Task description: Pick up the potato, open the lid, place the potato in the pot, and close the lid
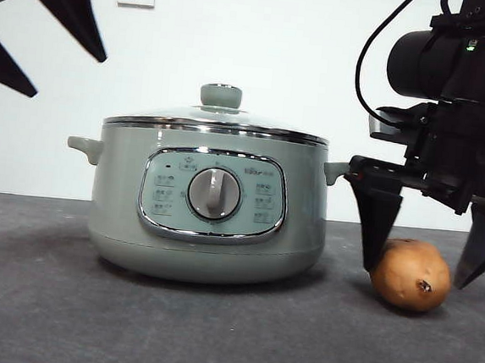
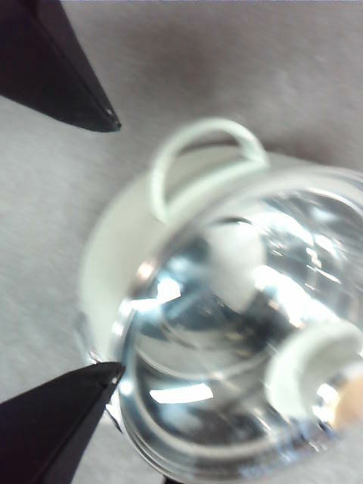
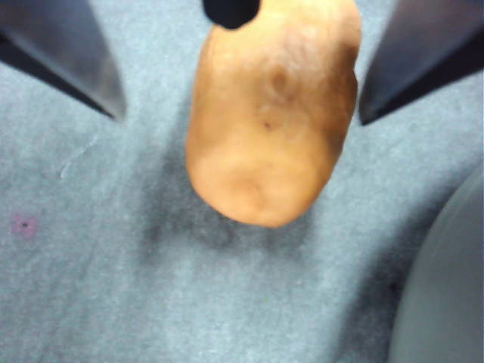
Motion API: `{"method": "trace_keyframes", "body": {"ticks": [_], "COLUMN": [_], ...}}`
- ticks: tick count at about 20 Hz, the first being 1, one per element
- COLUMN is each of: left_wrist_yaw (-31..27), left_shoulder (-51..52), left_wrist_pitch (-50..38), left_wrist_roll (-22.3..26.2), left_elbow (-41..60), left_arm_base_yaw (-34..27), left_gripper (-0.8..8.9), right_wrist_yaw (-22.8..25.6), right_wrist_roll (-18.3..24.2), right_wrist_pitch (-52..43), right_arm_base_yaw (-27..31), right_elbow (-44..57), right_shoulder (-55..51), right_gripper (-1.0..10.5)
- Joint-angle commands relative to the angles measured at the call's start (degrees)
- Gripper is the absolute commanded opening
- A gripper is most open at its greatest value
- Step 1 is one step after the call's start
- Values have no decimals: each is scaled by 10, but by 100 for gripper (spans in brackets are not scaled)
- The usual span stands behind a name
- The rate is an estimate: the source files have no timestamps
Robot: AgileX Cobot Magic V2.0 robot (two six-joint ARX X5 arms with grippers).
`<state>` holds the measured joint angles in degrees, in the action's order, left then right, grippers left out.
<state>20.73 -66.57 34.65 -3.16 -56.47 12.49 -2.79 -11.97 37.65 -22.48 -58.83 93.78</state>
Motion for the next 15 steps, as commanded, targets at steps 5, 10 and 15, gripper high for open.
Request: {"method": "trace_keyframes", "body": {"ticks": [5, 10, 15], "left_wrist_yaw": [2, -11, -59], "left_shoulder": [-40, -138, -233], "left_wrist_pitch": [-25, -9, -6], "left_wrist_roll": [-24, -23, -22], "left_elbow": [-42, -157, -253], "left_arm_base_yaw": [40, 76, 124], "left_gripper": [595, 595, 595], "right_wrist_yaw": [-2, -2, -2], "right_wrist_roll": [26, 39, 47], "right_wrist_pitch": [43, 101, 151], "right_arm_base_yaw": [0, 0, 0], "right_elbow": [-5, -5, -5], "right_shoulder": [-13, -85, -170], "right_gripper": [-3, -3, -3]}}
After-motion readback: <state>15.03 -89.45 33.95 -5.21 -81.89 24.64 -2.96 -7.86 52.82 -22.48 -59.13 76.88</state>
